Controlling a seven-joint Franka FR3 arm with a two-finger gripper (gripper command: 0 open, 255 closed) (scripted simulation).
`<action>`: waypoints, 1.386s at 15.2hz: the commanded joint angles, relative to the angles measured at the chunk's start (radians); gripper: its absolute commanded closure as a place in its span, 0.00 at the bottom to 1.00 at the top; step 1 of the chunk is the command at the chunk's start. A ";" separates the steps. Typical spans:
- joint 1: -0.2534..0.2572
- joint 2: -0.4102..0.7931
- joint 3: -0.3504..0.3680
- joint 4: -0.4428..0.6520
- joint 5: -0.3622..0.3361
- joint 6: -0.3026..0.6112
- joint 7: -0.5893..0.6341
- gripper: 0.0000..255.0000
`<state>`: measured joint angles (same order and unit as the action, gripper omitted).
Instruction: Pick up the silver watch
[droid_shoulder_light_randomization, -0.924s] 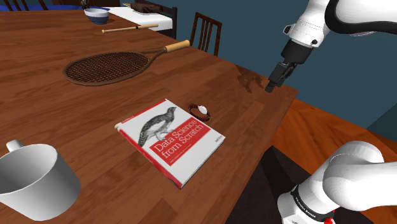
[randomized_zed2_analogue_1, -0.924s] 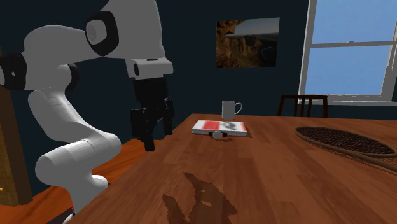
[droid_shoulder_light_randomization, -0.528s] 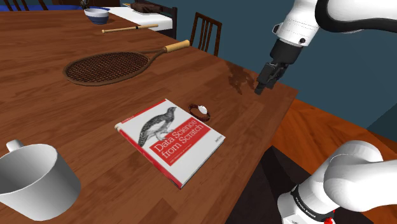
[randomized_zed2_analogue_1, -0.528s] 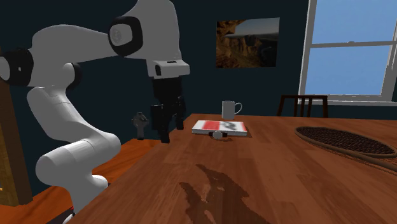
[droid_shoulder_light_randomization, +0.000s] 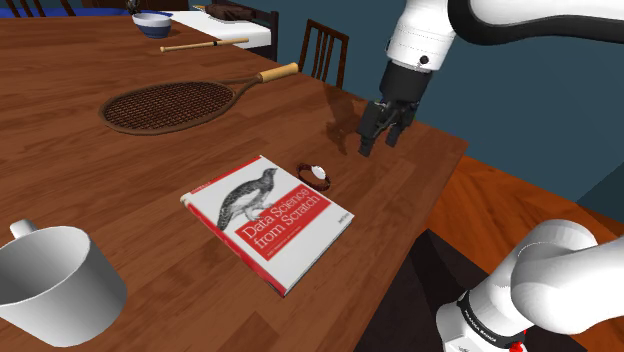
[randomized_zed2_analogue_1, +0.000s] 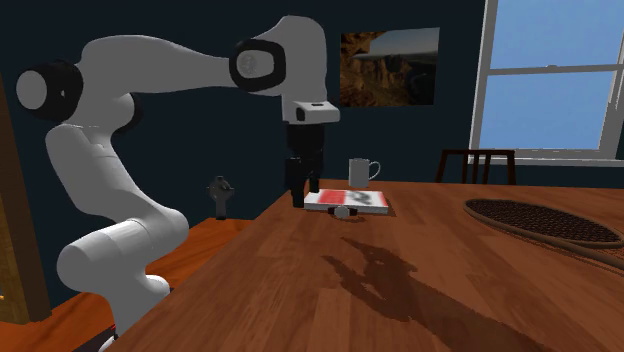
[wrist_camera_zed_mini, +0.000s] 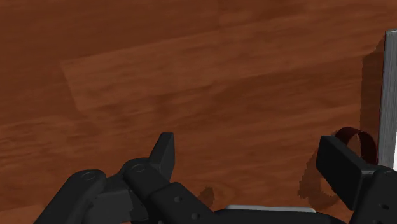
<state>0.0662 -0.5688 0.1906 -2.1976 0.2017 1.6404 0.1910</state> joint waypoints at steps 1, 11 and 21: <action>0.009 0.048 0.041 0.043 0.016 -0.001 0.060 0.00; 0.029 0.216 0.157 0.144 0.034 0.048 0.220 0.00; 0.031 0.214 0.162 0.093 0.039 0.097 0.214 1.00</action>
<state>0.0975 -0.3547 0.3523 -2.1046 0.2403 1.7374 0.4048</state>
